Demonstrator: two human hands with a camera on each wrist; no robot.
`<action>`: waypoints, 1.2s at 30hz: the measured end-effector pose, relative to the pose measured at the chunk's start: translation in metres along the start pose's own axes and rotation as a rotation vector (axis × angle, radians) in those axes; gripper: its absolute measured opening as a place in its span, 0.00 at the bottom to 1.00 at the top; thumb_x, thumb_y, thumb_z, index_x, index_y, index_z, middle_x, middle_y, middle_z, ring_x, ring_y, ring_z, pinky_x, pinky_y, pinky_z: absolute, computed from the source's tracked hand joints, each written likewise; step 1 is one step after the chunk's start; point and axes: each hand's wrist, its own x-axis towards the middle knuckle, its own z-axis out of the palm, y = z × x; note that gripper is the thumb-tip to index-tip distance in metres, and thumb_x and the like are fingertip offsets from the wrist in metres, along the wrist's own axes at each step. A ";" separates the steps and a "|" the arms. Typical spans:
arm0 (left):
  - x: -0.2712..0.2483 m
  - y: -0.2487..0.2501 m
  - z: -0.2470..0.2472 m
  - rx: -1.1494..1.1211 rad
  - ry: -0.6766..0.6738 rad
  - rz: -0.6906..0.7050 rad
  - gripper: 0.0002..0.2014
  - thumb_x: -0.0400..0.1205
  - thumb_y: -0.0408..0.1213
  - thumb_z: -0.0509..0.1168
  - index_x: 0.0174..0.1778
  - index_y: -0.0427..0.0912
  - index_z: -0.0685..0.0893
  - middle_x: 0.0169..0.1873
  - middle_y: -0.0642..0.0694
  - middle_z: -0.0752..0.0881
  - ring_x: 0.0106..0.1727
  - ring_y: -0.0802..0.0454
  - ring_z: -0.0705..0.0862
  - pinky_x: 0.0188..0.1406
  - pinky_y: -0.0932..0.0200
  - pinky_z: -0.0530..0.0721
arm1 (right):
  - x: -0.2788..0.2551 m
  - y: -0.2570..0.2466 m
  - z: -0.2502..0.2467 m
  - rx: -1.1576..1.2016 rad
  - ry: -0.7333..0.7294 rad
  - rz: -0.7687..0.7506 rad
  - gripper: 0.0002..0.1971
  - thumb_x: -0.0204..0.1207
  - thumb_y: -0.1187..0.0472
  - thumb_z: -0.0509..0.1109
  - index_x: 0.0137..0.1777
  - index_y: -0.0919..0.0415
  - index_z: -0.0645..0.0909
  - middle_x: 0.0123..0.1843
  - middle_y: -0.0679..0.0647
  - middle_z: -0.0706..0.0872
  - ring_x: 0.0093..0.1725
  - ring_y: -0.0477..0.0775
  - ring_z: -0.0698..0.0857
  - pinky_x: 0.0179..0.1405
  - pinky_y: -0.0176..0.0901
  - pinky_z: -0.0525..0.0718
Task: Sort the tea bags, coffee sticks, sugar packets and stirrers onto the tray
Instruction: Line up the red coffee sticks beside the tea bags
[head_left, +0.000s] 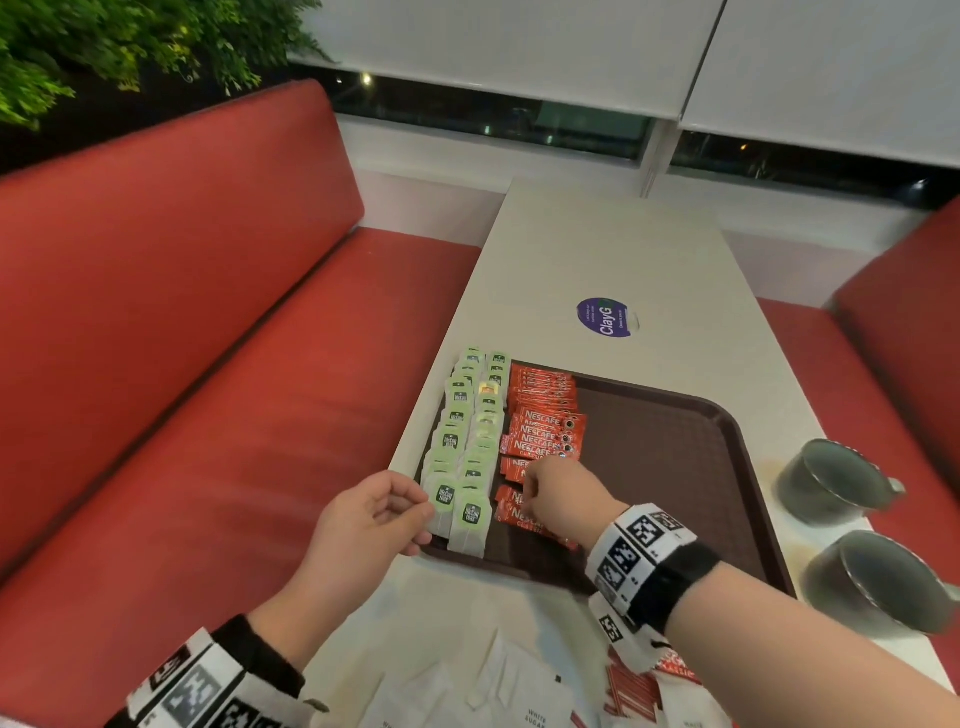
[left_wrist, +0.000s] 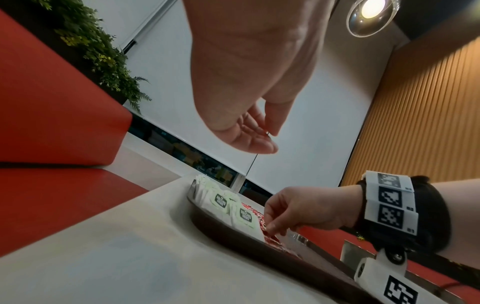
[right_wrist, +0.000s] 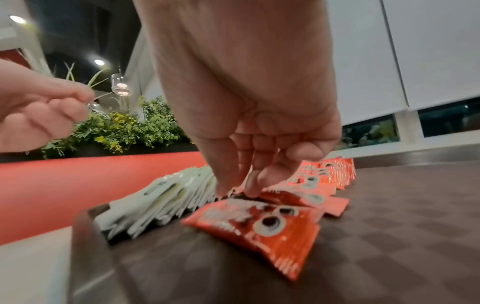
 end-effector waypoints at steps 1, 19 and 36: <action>0.000 0.000 0.000 0.003 0.001 0.001 0.04 0.77 0.21 0.68 0.40 0.33 0.83 0.25 0.46 0.84 0.28 0.54 0.85 0.26 0.66 0.82 | 0.000 0.002 -0.002 0.024 0.064 0.010 0.03 0.78 0.61 0.68 0.43 0.58 0.81 0.46 0.54 0.86 0.47 0.55 0.85 0.50 0.49 0.86; -0.001 -0.006 -0.009 -0.003 0.032 -0.017 0.04 0.76 0.21 0.69 0.39 0.33 0.84 0.26 0.43 0.85 0.26 0.56 0.84 0.26 0.66 0.82 | 0.051 0.045 -0.039 0.289 0.131 0.366 0.14 0.82 0.68 0.58 0.59 0.70 0.83 0.60 0.62 0.86 0.60 0.60 0.84 0.51 0.43 0.80; -0.001 -0.014 -0.019 0.007 0.052 -0.029 0.03 0.77 0.22 0.68 0.40 0.32 0.84 0.28 0.41 0.85 0.27 0.54 0.85 0.29 0.63 0.84 | -0.009 0.034 -0.029 -0.074 -0.076 -0.180 0.15 0.72 0.54 0.76 0.57 0.53 0.81 0.55 0.47 0.81 0.52 0.48 0.81 0.51 0.40 0.82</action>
